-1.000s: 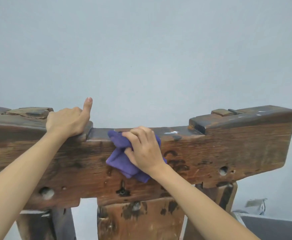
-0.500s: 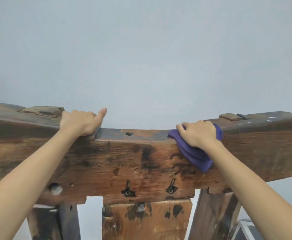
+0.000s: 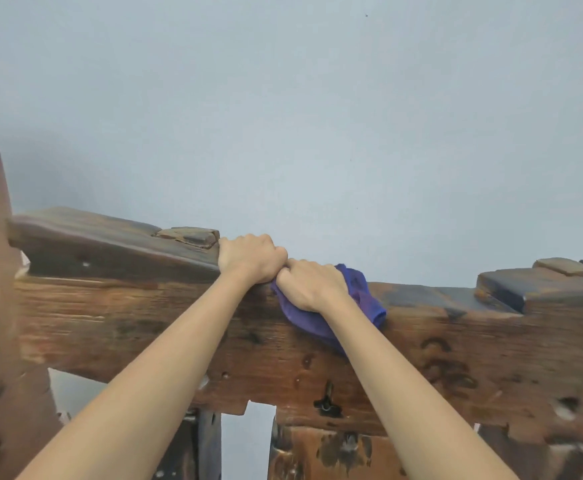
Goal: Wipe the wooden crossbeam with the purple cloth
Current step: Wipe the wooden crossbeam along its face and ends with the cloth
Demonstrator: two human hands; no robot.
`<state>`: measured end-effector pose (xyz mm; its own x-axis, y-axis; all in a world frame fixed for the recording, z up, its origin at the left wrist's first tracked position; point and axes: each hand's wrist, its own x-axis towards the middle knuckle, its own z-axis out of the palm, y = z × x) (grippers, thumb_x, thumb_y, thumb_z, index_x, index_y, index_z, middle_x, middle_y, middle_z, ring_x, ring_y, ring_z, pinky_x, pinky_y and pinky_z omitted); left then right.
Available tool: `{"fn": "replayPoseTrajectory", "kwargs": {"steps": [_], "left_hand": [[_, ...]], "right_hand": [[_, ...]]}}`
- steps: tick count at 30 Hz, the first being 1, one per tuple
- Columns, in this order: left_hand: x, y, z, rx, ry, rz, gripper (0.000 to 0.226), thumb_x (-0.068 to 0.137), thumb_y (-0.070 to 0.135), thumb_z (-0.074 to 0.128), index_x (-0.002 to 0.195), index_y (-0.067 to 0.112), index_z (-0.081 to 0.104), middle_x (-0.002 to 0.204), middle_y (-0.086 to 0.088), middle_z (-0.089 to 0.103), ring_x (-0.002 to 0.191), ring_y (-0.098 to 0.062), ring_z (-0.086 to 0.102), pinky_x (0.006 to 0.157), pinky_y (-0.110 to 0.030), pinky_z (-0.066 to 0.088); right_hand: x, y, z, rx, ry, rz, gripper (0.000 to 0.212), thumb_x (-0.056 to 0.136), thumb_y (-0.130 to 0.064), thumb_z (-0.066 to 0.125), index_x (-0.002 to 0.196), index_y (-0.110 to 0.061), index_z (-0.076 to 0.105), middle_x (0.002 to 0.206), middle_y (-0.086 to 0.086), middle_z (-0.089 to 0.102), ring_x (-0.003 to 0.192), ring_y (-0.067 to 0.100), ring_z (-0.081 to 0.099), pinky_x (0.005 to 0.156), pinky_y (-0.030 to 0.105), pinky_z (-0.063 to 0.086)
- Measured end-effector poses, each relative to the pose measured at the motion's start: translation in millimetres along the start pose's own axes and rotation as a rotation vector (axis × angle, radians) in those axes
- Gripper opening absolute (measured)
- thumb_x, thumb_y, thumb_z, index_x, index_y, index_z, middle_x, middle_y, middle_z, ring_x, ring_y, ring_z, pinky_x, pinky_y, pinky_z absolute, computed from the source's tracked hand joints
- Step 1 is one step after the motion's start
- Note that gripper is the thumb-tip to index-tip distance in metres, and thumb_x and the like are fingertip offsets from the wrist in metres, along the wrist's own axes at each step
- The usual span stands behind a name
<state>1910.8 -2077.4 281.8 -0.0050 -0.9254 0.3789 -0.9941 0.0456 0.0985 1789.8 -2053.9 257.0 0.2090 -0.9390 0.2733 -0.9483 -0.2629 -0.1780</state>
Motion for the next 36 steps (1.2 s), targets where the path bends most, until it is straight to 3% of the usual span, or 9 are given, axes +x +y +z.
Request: {"fn": "replayPoseTrajectory", "kwargs": {"steps": [5,11,13,17,21,23,28,32,36], "left_hand": [[1.6,-12.0,-1.7,0.037,-0.113,0.033,0.046,0.092,0.034,0.033,0.124,0.020,0.063,0.132,-0.011,0.064,0.119,-0.033,0.057,0.082,-0.043,0.028],[-1.1,-5.5,3.9,0.034,-0.057,0.026,0.044,0.091,0.031,0.034,0.120,0.017,0.065,0.126,-0.014,0.065,0.115,-0.033,0.056,0.085,-0.043,0.030],[-1.4,-3.7,7.5,0.020,-0.014,0.008,0.045,0.092,0.030,0.033,0.118,0.015,0.066,0.123,-0.015,0.066,0.114,-0.034,0.057,0.088,-0.043,0.032],[1.2,0.5,10.4,0.004,0.070,0.007,0.047,0.095,0.031,0.027,0.110,0.013,0.068,0.114,-0.015,0.069,0.104,-0.034,0.060,0.085,-0.044,0.031],[-0.2,0.2,5.3,-0.001,0.053,0.016,0.034,0.090,0.030,0.032,0.098,0.016,0.062,0.110,-0.014,0.069,0.089,-0.032,0.051,0.087,-0.045,0.031],[-2.1,-1.8,3.1,-0.013,0.030,0.020,0.033,0.089,0.030,0.034,0.099,0.016,0.062,0.112,-0.014,0.068,0.093,-0.033,0.055,0.089,-0.046,0.032],[-0.9,-5.7,-1.1,-0.031,-0.004,0.032,0.034,0.088,0.030,0.036,0.102,0.017,0.064,0.115,-0.013,0.069,0.100,-0.033,0.059,0.092,-0.046,0.032],[-2.7,-8.2,2.6,0.037,-0.040,0.067,0.048,0.093,0.036,0.030,0.119,0.017,0.066,0.127,-0.013,0.066,0.117,-0.033,0.058,0.090,-0.045,0.031],[-3.2,-7.4,4.8,0.047,-0.043,0.071,0.050,0.094,0.037,0.025,0.115,0.016,0.065,0.119,-0.012,0.068,0.105,-0.032,0.057,0.082,-0.044,0.029]], "right_hand": [[-53.5,46.0,-0.6,-0.103,0.259,-0.170,0.065,0.090,-0.075,0.019,0.129,-0.043,0.060,0.128,-0.016,0.068,0.113,0.019,0.064,0.075,0.036,0.041],[-100.1,189.8,-49.9,-0.274,0.273,0.326,0.078,0.085,-0.084,0.009,0.106,-0.043,0.071,0.112,-0.003,0.075,0.103,0.031,0.068,0.072,0.038,0.047],[-99.0,208.4,-56.4,-0.278,0.200,0.386,0.072,0.086,-0.076,0.009,0.101,-0.040,0.069,0.115,-0.003,0.074,0.105,0.030,0.066,0.075,0.040,0.047],[-56.6,194.9,-58.3,-0.224,-0.119,0.427,0.062,0.096,-0.065,0.017,0.129,-0.039,0.062,0.141,-0.003,0.063,0.126,0.029,0.057,0.102,0.046,0.043],[8.4,118.8,-35.3,0.001,-0.321,0.279,0.050,0.104,-0.042,0.031,0.128,-0.015,0.064,0.145,0.013,0.058,0.127,0.029,0.055,0.113,0.042,0.035],[25.4,62.7,-18.7,0.011,-0.342,0.191,0.050,0.102,-0.041,0.030,0.127,-0.015,0.063,0.145,0.014,0.058,0.128,0.031,0.054,0.112,0.045,0.035],[-2.2,10.9,-1.3,-0.042,-0.017,-0.014,0.048,0.097,-0.049,0.023,0.110,-0.028,0.064,0.122,0.005,0.071,0.111,0.032,0.063,0.081,0.041,0.038],[-73.2,59.6,-5.9,-0.155,0.273,-0.183,0.064,0.092,-0.077,0.022,0.134,-0.043,0.058,0.136,-0.015,0.066,0.128,0.016,0.060,0.095,0.037,0.048],[-95.8,160.1,-48.5,-0.206,0.140,0.256,0.070,0.088,-0.085,0.016,0.132,-0.052,0.059,0.140,-0.010,0.064,0.128,0.027,0.059,0.090,0.042,0.046]]}}
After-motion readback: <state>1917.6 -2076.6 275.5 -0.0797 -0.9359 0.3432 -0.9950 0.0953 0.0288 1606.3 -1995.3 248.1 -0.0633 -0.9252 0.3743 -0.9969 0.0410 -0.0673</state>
